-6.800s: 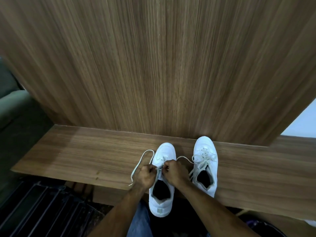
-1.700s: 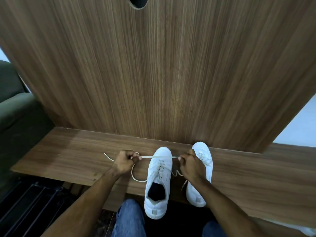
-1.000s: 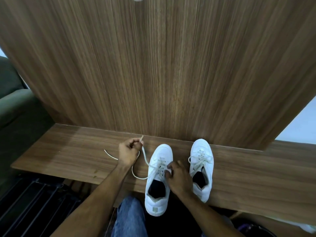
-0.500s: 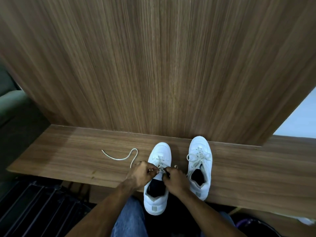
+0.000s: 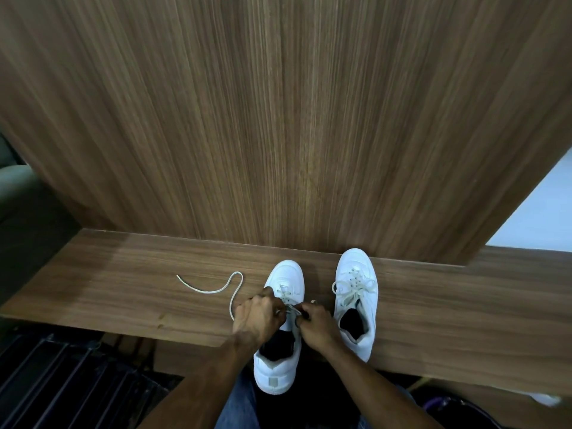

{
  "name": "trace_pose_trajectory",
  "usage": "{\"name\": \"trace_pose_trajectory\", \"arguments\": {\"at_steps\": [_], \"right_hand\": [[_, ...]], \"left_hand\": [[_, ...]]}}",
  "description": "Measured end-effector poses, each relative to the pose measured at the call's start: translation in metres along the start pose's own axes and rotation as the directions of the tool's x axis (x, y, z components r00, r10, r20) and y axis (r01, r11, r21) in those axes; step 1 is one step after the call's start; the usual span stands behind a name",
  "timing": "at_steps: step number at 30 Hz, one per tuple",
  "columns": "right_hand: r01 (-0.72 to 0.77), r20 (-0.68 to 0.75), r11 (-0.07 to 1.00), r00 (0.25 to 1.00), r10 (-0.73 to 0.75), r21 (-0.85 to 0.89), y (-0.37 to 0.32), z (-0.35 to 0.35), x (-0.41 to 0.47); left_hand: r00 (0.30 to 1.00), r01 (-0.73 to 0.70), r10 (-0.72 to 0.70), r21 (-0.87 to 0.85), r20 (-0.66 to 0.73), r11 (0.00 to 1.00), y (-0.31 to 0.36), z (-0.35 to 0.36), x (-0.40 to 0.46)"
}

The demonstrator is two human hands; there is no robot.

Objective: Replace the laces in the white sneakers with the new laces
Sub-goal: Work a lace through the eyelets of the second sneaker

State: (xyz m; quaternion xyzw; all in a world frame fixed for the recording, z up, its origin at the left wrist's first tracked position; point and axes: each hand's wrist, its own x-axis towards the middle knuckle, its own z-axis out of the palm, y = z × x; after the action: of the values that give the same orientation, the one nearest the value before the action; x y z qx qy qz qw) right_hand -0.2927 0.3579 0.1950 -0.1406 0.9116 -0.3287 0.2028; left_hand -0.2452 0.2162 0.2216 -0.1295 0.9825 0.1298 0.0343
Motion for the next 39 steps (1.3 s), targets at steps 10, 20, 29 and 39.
{"name": "trace_pose_trajectory", "arguments": {"at_steps": [10, 20, 29, 39], "right_hand": [[-0.023, 0.015, 0.999, 1.0, 0.023, -0.028, 0.001, 0.003, 0.003], [-0.049, 0.052, 0.993, 0.998, 0.044, 0.106, -0.008, -0.004, 0.009], [0.059, -0.123, 0.989, 0.989, -0.076, -0.139, -0.018, -0.03, 0.01], [0.26, -0.657, 0.927, 0.754, -0.018, 0.272, -0.034, -0.13, 0.017]], "left_hand": [[0.999, 0.016, -0.018, -0.033, -0.051, 0.999, 0.007, 0.009, -0.003], [0.995, 0.039, -0.039, 0.0, -0.089, 0.999, 0.002, 0.02, -0.003], [0.968, 0.177, -0.24, -0.497, -0.066, 0.85, -0.015, 0.027, -0.015], [0.945, 0.312, -0.321, -0.449, 0.058, 0.837, -0.02, 0.023, -0.007]]}}
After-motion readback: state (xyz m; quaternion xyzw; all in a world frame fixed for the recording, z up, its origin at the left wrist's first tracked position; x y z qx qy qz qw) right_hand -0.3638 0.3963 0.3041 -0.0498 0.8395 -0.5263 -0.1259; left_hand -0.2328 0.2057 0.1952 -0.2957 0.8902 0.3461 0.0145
